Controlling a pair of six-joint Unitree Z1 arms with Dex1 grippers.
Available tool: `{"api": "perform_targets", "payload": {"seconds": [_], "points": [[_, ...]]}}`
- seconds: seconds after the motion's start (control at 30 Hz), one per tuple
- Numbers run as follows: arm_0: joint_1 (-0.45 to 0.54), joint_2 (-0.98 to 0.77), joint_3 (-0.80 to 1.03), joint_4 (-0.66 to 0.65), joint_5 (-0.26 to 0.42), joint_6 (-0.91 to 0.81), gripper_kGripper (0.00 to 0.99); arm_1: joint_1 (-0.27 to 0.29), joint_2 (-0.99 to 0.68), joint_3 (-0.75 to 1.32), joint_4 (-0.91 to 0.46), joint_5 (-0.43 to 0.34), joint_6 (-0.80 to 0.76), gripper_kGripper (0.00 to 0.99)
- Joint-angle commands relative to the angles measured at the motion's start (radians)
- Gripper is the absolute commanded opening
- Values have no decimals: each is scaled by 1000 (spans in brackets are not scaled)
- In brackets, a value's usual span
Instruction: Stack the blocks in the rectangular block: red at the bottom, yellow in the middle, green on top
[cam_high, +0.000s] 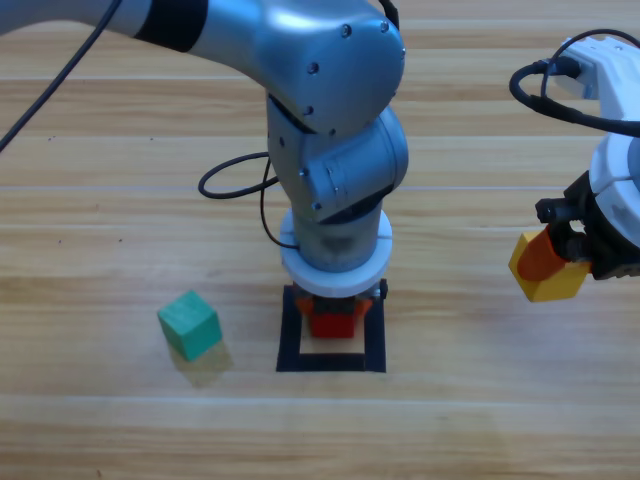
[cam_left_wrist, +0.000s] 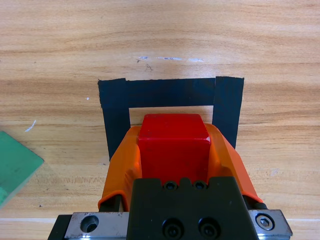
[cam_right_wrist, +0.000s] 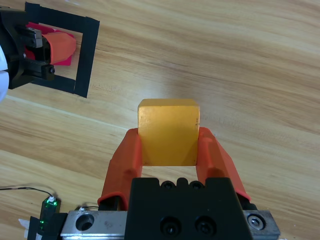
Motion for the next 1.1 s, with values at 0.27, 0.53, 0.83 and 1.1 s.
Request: {"api": "perform_targets", "payload": {"seconds": [0.27, 0.53, 0.83, 1.1], "points": [[-60, 45, -1, 19, 8, -36, 988, 20, 61, 28, -13, 2, -14, 0], [-63, 7, 9, 20, 17, -37, 990, 20, 55, 28, -13, 2, -13, 0], [7, -196, -112, 106, 142, 69, 990, 21, 58, -3, 7, -7, 53, 0], [115, -596, -87, 160, 278, 233, 990, 83, 195, -253, 212, -64, 173, 0]]}}
